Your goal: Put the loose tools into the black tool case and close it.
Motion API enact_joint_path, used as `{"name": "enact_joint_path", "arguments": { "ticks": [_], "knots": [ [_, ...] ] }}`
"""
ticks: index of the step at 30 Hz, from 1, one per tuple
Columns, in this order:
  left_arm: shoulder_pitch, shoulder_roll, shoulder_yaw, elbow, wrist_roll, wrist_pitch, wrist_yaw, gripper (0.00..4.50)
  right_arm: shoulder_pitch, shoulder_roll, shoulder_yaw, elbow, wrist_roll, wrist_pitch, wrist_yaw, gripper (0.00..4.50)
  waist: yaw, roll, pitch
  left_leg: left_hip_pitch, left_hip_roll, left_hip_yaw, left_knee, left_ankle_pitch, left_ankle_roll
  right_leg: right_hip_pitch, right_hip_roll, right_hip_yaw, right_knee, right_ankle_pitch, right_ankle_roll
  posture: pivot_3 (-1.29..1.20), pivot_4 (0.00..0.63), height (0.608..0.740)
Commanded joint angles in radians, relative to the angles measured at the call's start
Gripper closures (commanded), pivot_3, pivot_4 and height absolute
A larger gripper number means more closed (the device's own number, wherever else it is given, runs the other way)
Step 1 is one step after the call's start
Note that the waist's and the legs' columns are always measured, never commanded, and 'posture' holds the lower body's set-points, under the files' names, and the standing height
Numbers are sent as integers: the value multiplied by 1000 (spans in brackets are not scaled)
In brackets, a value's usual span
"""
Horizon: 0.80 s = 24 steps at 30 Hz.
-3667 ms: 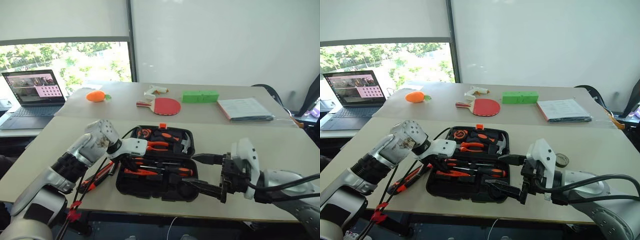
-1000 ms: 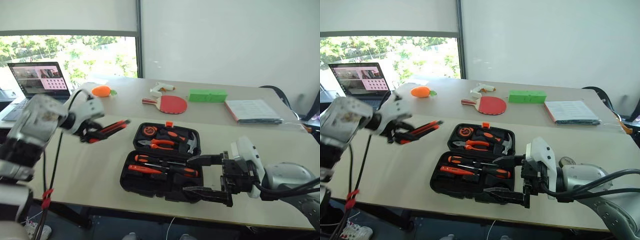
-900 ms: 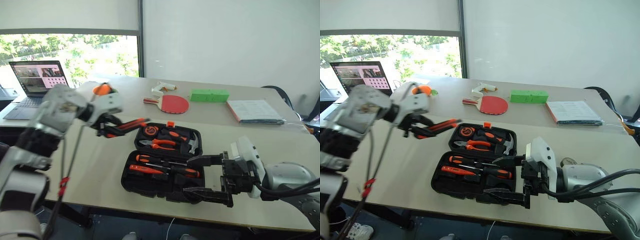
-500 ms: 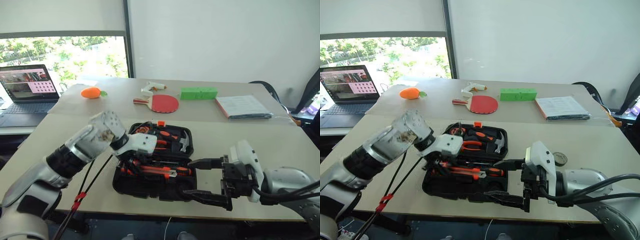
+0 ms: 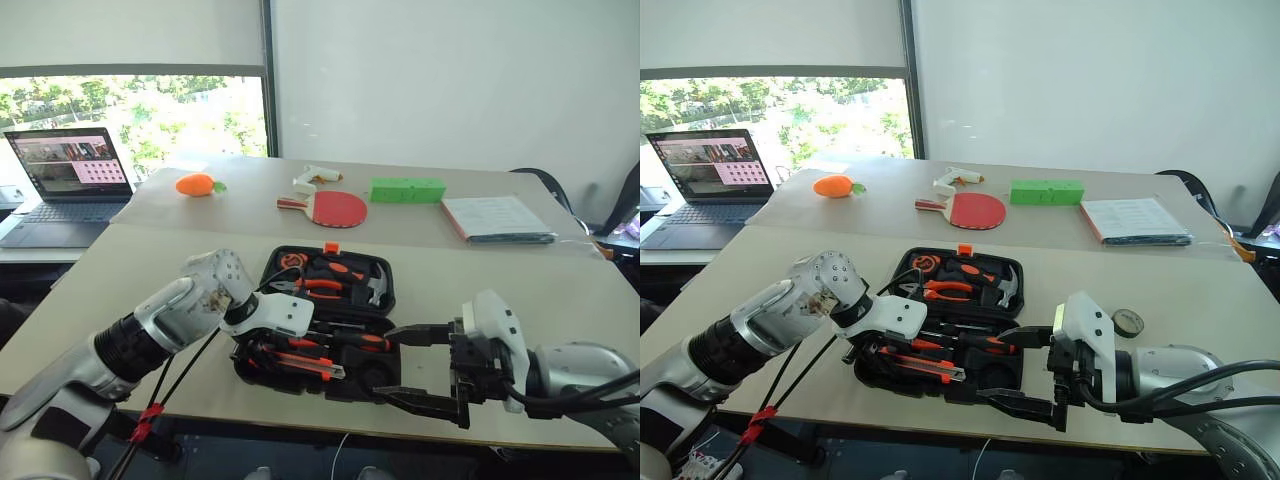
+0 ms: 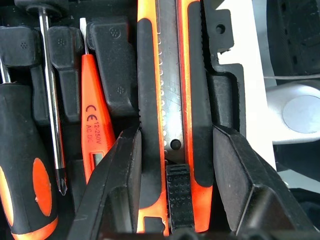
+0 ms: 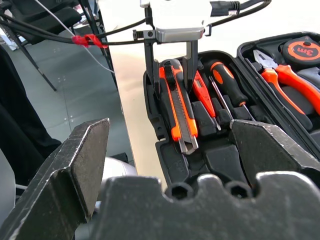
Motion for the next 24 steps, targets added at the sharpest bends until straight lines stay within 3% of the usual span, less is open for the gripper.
{"name": "enact_joint_path", "arguments": {
  "ticks": [1,4,6,7,9,10,11,12,20,24],
  "knots": [
    [11,-14,-4,-30,6,18,8,2891,7,-14,-37,-35,9,-13,0,0,2,0,0,0,0,0,0,0,0,0,0,0,0,0,0,0,150,738],
    [18,-18,-3,-47,-1,39,6,2891,12,-12,-41,-41,16,-11,-9,0,3,0,0,0,0,0,0,0,0,0,0,0,0,0,0,0,150,738],
    [21,-25,-3,-56,-12,56,2,1890,9,-10,-39,-44,20,-11,-16,0,3,0,0,0,0,0,0,0,0,0,0,0,0,0,0,0,150,738],
    [21,-26,-3,-59,-13,59,0,1803,8,-9,-37,-44,22,-10,-17,0,3,0,0,0,0,0,0,0,0,0,0,0,0,0,0,0,150,738],
    [21,-26,-4,-60,-13,61,-1,959,6,-9,-35,-42,23,-10,-19,0,3,0,0,0,0,0,0,0,0,0,0,0,0,0,0,0,150,738],
    [20,-27,-4,-57,-12,61,0,803,5,-9,-34,-40,22,-10,-19,0,3,0,0,0,0,0,0,0,0,0,0,0,0,0,0,0,150,738],
    [19,-28,-3,-54,-11,59,2,291,5,-8,-33,-39,21,-11,-18,0,3,0,0,0,0,0,0,0,0,0,0,0,0,0,0,0,150,738],
    [17,-28,2,-47,-9,55,7,87,5,-8,-31,-38,19,-12,-18,0,3,0,0,0,0,0,0,0,0,0,0,0,0,0,0,0,150,738],
    [-57,-12,108,10,-95,65,-36,35,10,-1,-18,-27,-1,-21,-5,0,-1,0,0,0,0,0,-1,0,0,-1,0,0,0,0,0,0,150,738],
    [-60,-24,117,51,-107,12,-34,1044,-1,4,-7,-19,-11,-25,-1,0,-1,1,0,0,0,0,-1,0,0,-1,0,0,0,0,0,0,150,738]
  ]
}}
